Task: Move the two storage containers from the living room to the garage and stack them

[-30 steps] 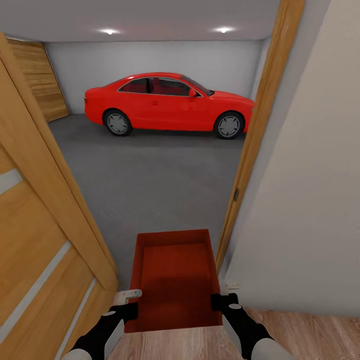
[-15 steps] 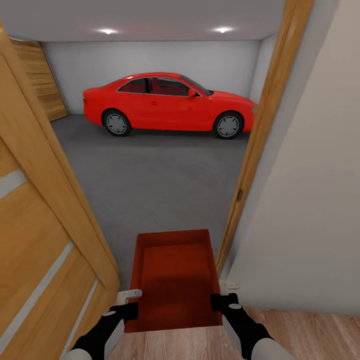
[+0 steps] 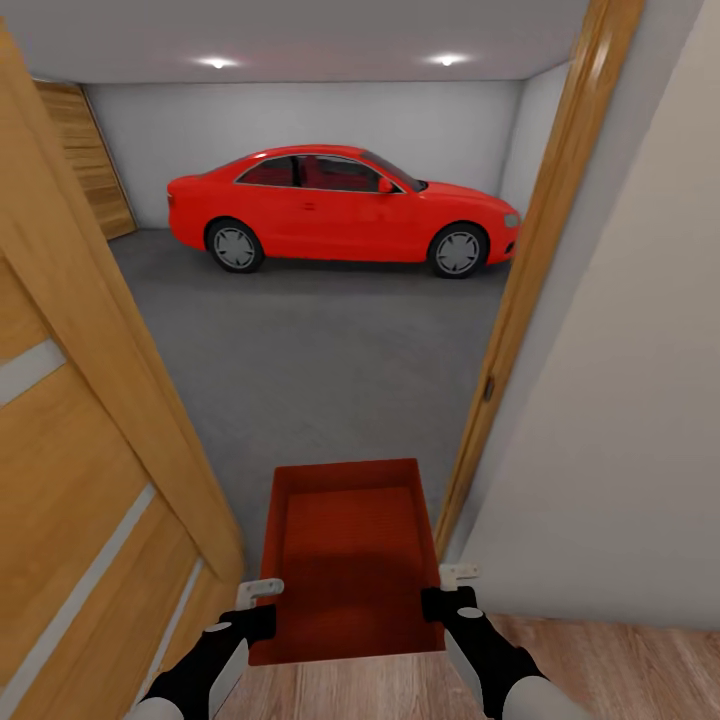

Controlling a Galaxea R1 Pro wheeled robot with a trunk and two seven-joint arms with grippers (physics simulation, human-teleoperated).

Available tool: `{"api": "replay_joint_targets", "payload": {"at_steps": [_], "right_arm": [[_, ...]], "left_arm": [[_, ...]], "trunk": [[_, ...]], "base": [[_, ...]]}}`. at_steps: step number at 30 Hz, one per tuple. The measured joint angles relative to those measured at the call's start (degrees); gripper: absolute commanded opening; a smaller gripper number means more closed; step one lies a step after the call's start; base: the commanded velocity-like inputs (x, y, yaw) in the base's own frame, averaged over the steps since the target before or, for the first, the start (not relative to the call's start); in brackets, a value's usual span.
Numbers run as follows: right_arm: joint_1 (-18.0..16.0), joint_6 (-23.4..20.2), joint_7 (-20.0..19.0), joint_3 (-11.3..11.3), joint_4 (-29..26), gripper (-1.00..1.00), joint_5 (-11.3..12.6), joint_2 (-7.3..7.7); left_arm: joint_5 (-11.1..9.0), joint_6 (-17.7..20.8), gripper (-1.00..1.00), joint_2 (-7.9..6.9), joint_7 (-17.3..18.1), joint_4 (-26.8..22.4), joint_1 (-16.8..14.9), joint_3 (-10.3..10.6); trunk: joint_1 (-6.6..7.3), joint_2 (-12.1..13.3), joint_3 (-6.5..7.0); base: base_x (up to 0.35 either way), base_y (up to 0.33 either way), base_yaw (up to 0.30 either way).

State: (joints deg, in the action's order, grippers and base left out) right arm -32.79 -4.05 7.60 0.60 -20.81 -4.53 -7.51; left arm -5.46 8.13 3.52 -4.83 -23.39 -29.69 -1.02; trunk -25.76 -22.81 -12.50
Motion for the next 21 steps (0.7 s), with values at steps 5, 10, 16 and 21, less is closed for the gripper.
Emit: {"api": "replay_joint_targets", "payload": {"at_steps": [5,10,16,21], "right_arm": [[-0.04,0.00,0.02,0.03,0.03,-1.00,0.02,0.00],[-0.01,0.00,0.04,0.00,0.01,-1.00,0.01,-0.01],[0.02,0.00,0.04,-0.06,-0.01,-1.00,-0.03,-0.03],[-0.02,0.00,0.05,-0.03,0.03,-1.00,0.00,-0.02]], "left_arm": [[-0.02,0.00,-1.00,0.00,0.00,0.00,0.00,-0.01],[-0.01,0.00,-1.00,0.00,0.01,0.01,0.00,0.00],[0.01,0.00,-1.00,-0.01,0.00,0.01,0.00,0.01],[-0.02,0.01,-1.00,-0.01,0.00,0.01,0.00,0.02]], "trunk": [[0.00,0.00,0.00],[0.00,0.00,0.00],[0.00,0.00,0.00],[0.00,0.01,0.00]], "base": [[0.000,0.163,0.000],[0.000,0.026,0.000],[0.000,0.115,0.000],[0.000,0.161,0.000]]}}
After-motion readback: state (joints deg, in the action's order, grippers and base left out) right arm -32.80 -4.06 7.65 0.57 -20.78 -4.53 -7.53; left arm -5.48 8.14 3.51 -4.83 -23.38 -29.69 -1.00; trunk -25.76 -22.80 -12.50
